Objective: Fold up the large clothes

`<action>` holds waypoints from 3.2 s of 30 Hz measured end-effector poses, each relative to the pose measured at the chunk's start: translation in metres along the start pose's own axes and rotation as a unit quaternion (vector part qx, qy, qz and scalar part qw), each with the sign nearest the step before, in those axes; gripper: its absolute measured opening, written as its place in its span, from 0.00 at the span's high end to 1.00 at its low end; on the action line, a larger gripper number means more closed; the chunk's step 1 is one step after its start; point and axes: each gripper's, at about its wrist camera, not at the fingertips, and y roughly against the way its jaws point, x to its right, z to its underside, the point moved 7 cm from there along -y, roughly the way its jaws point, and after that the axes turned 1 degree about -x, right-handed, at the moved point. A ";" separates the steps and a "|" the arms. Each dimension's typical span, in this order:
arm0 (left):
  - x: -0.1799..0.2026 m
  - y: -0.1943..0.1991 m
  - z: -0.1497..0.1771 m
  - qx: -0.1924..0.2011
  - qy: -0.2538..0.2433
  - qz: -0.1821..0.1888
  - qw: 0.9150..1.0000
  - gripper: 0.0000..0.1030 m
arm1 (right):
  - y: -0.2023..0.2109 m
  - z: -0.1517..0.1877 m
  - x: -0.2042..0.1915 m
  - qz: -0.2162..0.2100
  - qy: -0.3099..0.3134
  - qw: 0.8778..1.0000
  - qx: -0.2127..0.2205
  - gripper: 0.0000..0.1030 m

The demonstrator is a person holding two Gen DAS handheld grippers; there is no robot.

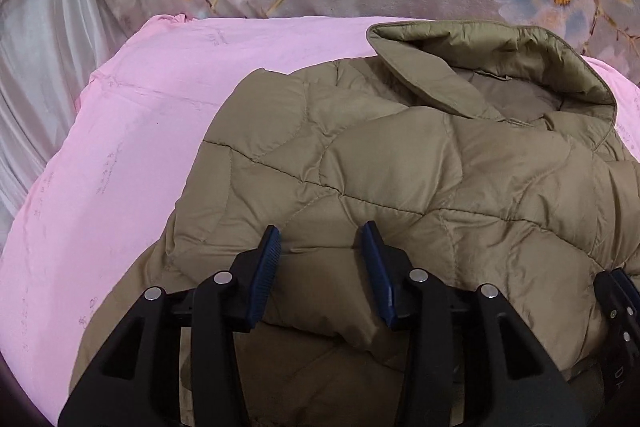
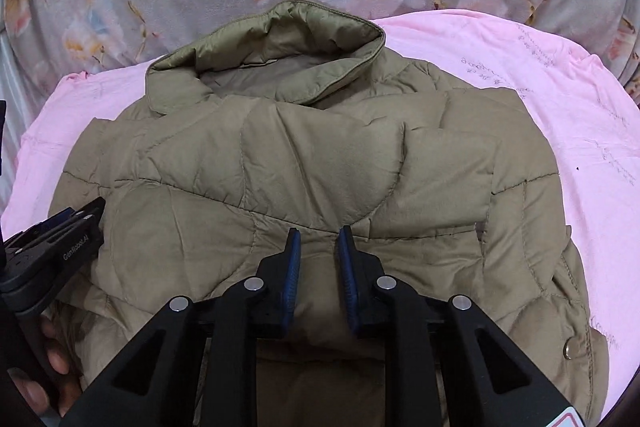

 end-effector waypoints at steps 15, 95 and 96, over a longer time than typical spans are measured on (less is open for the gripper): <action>0.003 -0.004 0.004 0.009 -0.020 -0.025 0.999 0.59 | -0.004 0.003 0.004 -0.005 -0.006 1.000 -0.001 0.83; 0.059 -0.104 -0.110 -0.015 -0.069 -0.005 0.997 0.47 | -0.098 -0.113 0.036 0.042 0.042 0.998 -0.006 0.89; 0.061 -0.106 -0.112 -0.013 -0.071 -0.008 0.997 0.47 | -0.100 -0.114 0.035 0.045 0.044 0.998 -0.005 0.89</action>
